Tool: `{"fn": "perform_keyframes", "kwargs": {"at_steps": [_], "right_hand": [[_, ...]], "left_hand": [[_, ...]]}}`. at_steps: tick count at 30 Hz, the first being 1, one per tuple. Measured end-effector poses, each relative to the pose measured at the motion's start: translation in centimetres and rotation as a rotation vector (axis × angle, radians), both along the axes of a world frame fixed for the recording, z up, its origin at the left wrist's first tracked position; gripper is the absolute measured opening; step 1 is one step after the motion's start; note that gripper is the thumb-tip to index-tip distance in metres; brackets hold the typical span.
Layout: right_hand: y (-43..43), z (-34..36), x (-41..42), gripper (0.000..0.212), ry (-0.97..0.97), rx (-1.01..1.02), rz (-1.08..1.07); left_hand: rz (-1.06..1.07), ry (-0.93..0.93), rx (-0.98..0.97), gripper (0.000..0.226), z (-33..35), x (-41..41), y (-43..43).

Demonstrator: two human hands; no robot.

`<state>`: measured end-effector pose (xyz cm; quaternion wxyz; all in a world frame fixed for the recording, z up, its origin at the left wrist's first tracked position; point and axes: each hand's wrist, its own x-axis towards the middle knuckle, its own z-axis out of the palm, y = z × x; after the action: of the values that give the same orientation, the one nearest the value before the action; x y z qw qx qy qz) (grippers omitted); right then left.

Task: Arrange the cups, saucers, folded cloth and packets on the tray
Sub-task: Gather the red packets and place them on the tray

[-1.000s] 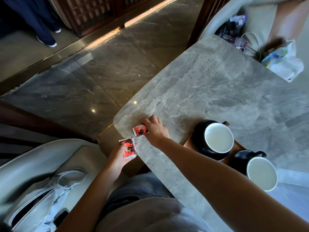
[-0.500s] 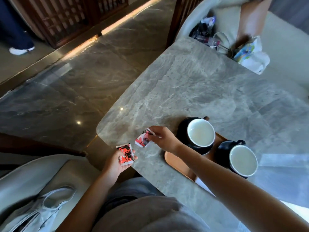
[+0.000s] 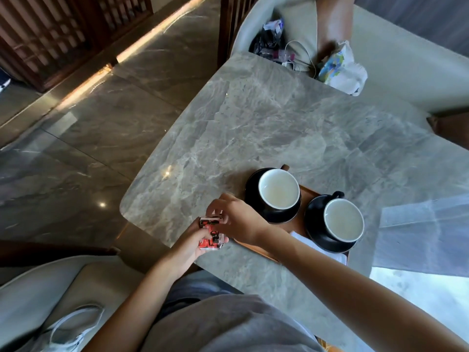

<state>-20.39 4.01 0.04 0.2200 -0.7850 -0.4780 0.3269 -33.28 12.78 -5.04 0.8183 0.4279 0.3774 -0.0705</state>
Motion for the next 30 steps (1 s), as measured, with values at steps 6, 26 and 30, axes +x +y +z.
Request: {"fn": "perform_keyframes", "kwargs": {"at_steps": [6,26,30], "right_hand": [[-1.8,0.0,-0.7,0.092,-0.263,-0.047,0.209],[-4.5,-1.6,-0.6,0.091,-0.382,-0.016,0.273],[-4.6,-1.9,-0.5,0.097,-0.311,0.005,0.236]], "left_hand": [[0.061,0.042,-0.041,0.035,0.6,0.7,-0.7],[-0.063,0.093,-0.123,0.027,0.9,3.0,-2.9],[-0.029,0.099,-0.105,0.025,1.2,3.4,-3.2]]}}
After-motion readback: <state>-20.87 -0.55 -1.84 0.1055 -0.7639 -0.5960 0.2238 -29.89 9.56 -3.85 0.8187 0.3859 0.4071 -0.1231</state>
